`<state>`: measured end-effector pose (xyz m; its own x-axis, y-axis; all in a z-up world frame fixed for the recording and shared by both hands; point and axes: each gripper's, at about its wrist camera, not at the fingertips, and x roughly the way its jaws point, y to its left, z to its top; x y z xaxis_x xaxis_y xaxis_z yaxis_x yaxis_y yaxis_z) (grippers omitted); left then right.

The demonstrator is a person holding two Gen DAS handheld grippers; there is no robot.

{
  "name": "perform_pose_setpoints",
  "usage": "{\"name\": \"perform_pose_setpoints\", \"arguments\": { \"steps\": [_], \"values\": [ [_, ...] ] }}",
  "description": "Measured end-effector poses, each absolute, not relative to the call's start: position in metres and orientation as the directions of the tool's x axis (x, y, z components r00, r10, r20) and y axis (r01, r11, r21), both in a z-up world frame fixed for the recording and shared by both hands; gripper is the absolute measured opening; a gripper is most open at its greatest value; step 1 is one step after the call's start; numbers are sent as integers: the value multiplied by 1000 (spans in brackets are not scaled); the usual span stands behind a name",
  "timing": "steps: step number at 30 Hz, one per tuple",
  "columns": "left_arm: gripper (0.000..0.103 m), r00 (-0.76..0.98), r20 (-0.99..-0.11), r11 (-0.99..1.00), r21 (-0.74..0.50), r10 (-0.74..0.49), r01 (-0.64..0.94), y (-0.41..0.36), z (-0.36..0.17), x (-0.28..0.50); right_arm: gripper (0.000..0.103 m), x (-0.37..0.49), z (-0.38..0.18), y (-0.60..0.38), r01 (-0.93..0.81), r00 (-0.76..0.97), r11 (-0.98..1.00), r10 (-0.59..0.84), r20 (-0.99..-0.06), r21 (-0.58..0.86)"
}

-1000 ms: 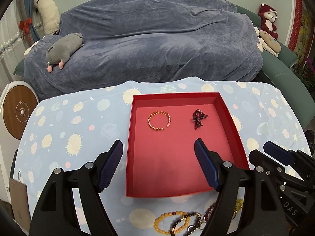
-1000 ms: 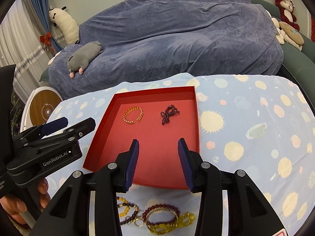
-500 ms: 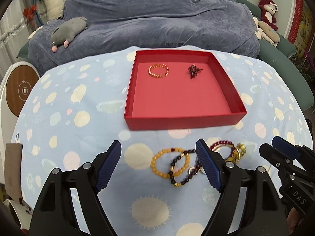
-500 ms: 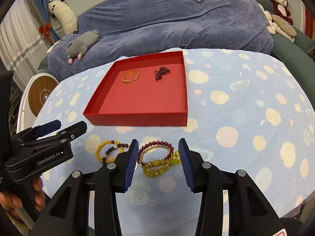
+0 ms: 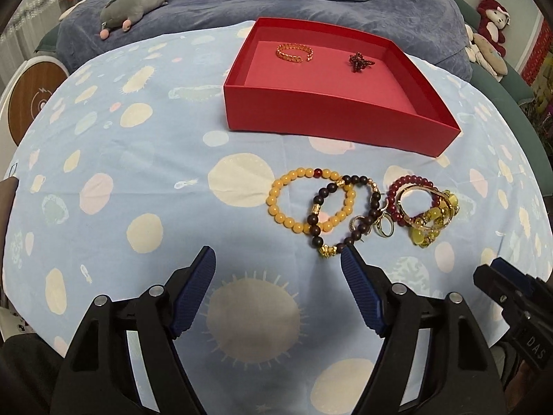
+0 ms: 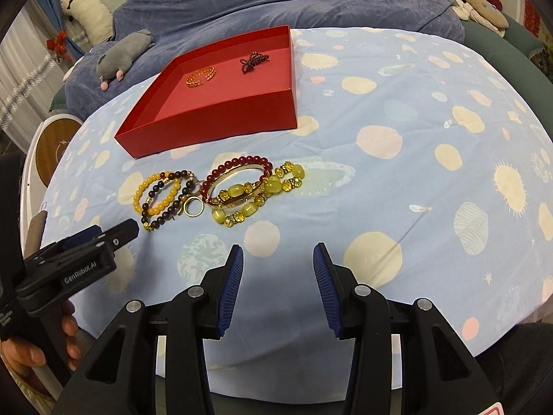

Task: Organize jewelry
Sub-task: 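Grasp the dark bead bracelet with the left tool while the right tool grasps the gold bracelet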

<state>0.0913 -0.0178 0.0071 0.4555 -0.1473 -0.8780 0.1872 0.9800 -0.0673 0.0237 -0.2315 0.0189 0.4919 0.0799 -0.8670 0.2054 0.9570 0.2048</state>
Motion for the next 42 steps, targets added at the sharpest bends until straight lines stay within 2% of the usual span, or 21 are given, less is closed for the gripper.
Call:
{"name": "perform_pose_setpoints", "arguments": {
  "steps": [3,6,8,10,14,21,31,32,33,35,42],
  "values": [
    [63,441,-884,979,-74,-152,188,-23,3,101,42,26,19,-232,207,492,956,80,-867,206],
    [52,424,-893,978,-69,-148,195,-28,-3,106,42,31,19,-232,204,494,956,84,-865,209],
    [40,410,-898,976,-80,-159,202,-30,-7,107,42,34,18,-231,199,494,958,85,-865,208],
    [33,414,-895,973,-81,-167,218,-32,-6,106,42,36,17,-230,196,491,959,85,-867,206],
    [9,410,-891,963,-92,-194,255,-34,-5,102,42,40,16,-229,199,490,956,93,-867,214],
    [8,404,-882,960,-158,-243,232,-18,3,95,42,46,19,-225,184,499,957,107,-860,226],
    [8,395,-892,968,-147,-219,205,-3,-2,91,42,78,17,-204,114,498,975,109,-860,190],
    [8,392,-894,967,-148,-220,205,-3,-3,91,43,82,16,-201,105,494,978,105,-863,179],
    [8,388,-895,968,-150,-220,203,-3,-3,92,51,87,15,-199,99,492,981,100,-865,170],
    [8,383,-897,968,-153,-221,201,-2,-5,93,60,93,13,-195,81,490,985,95,-866,154],
    [8,382,-897,967,-154,-224,205,-2,-7,98,63,107,4,-183,31,485,999,19,-874,38]
  ]
}}
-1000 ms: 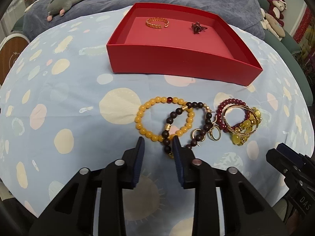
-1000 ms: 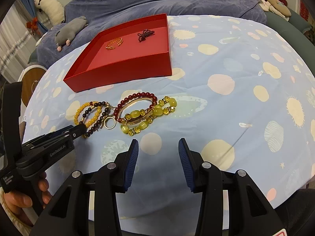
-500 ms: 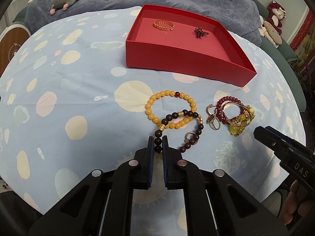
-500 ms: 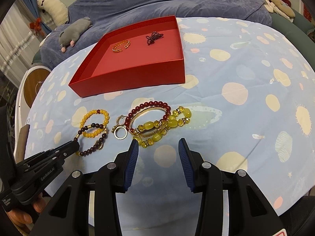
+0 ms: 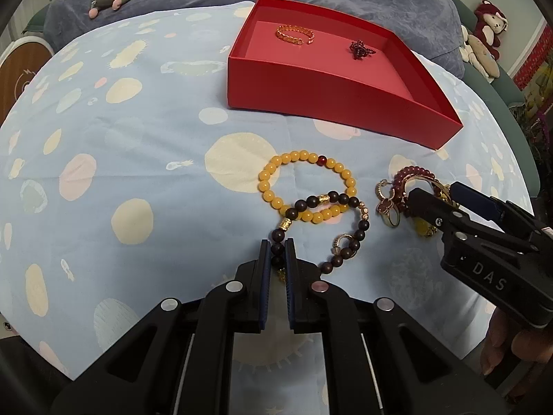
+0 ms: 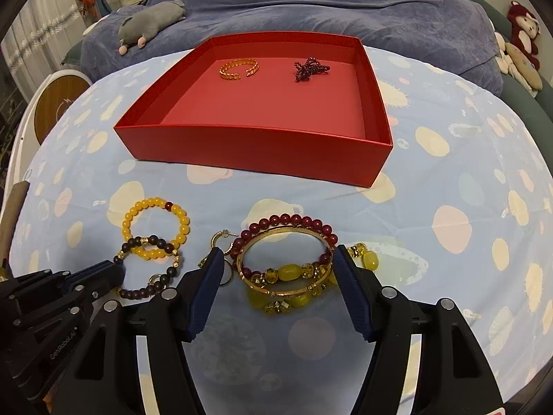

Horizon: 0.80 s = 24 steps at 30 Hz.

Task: Organize jewelry
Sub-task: 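Grasp the dark bead bracelet with the left tool while the right tool grasps the gold bracelet, then lower both bracelets into the red box and open both tools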

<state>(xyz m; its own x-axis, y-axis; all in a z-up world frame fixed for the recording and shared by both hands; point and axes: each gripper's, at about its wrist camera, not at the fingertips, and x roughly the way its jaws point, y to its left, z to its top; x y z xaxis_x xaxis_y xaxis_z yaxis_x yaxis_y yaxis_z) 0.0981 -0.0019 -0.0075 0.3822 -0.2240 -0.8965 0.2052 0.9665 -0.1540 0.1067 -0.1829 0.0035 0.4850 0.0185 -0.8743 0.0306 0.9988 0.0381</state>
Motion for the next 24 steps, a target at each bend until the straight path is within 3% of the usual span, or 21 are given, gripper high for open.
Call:
{"name": "perform_pose_setpoints", "arguments": {
  "steps": [3,24],
  "values": [
    [8,383,-896,966,-154,-225,207,-2,-8,100,59,109,-1,-187,37,473,999,8,-881,30],
    [8,373,-890,961,-204,-262,188,-1,2,95,58,69,32,-212,115,550,981,70,-832,158]
  ]
}}
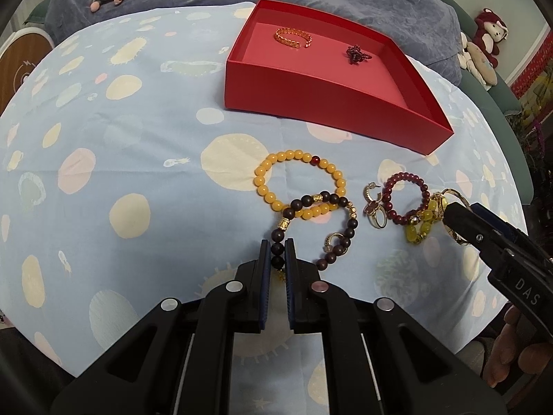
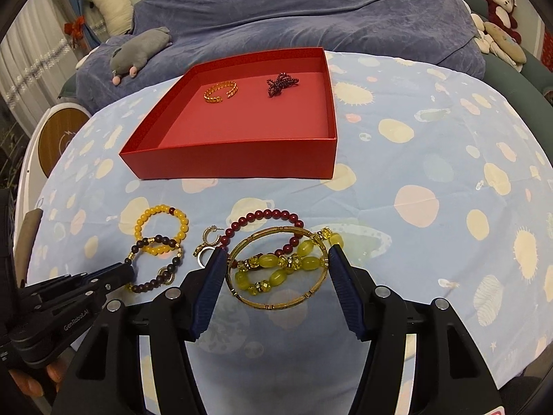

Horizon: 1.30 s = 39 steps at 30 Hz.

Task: Organize jewelry
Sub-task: 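Lower both bracelets into the red box and open both tools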

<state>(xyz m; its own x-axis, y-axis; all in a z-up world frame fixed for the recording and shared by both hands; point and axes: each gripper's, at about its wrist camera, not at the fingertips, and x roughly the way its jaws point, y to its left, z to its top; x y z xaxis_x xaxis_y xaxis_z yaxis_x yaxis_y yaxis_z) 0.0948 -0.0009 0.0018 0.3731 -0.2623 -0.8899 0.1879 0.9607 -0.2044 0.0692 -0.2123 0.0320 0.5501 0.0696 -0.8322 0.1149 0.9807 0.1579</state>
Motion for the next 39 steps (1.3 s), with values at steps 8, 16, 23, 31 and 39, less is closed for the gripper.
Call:
{"name": "perform_pose_setpoints", "arguments": {
  "steps": [8,16,23,31,39],
  "values": [
    [8,388,-861,940,-262,-329,218,-8,31,86,58,57,48,-212,110,578,977,87,-811,183],
    [8,415,-830,920,-271,-372,283,-23,66,81,58,54,62,-220,113,605,973,92,-791,199],
    [8,433,-800,900,-292,-415,323,-34,95,95,58,68,76,-225,99,623,971,110,-775,217],
    [8,467,-747,871,-320,-474,372,-55,129,157,58,134,101,-232,56,653,973,135,-745,226],
    [8,473,-733,868,-351,-488,352,-68,118,247,58,218,91,-231,42,642,975,140,-754,217]
  ]
}}
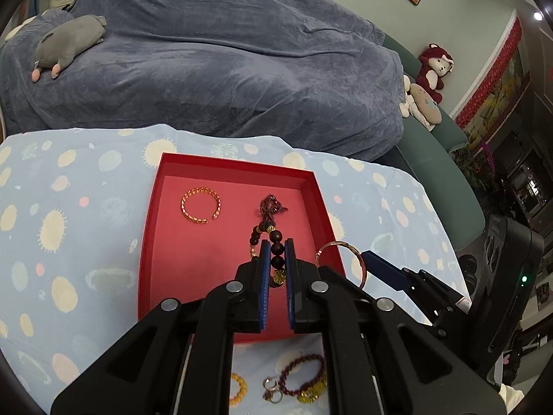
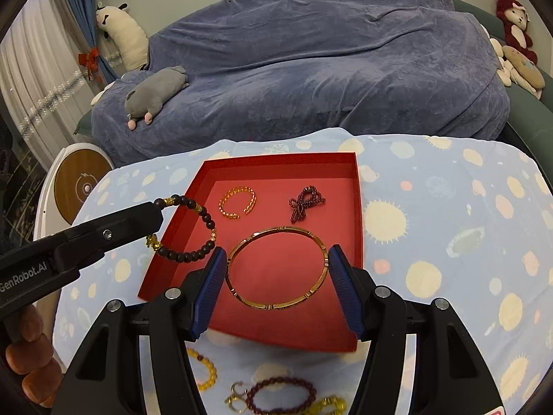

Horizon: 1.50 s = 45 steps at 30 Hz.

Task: Organize jewelry
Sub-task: 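Lower both bracelets into the red box and open both tools, then move both tools back toward the remaining jewelry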

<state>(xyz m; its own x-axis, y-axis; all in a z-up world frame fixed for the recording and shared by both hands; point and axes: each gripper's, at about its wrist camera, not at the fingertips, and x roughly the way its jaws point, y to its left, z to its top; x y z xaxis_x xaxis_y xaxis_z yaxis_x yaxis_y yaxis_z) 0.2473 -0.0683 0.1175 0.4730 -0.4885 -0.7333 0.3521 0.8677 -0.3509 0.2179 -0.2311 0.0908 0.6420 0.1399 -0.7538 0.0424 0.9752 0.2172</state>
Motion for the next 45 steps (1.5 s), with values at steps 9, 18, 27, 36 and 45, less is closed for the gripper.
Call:
{"name": "perform_pose_setpoints", "arguments": {
  "steps": [9,18,27,36,45],
  "values": [
    [8,399,-814,901,-328,-423,285,-62,45,310,58,274,36,-223,40,552,982,133,-823,186],
    [9,424,-845,937,-231,-327,263,-47,21,312,60,286,17,-223,59,514,984,114,-850,168],
    [44,491,-819,948,-186,-296,260,-44,42,290,66,265,41,-221,56,566,988,89,-820,146],
    [44,514,-803,943,-171,-302,287,-45,69,248,66,226,67,-216,54,588,987,91,-804,151],
    [44,526,-798,941,-150,-296,302,-39,83,199,66,177,79,-214,62,594,985,92,-799,159]
  ]
}}
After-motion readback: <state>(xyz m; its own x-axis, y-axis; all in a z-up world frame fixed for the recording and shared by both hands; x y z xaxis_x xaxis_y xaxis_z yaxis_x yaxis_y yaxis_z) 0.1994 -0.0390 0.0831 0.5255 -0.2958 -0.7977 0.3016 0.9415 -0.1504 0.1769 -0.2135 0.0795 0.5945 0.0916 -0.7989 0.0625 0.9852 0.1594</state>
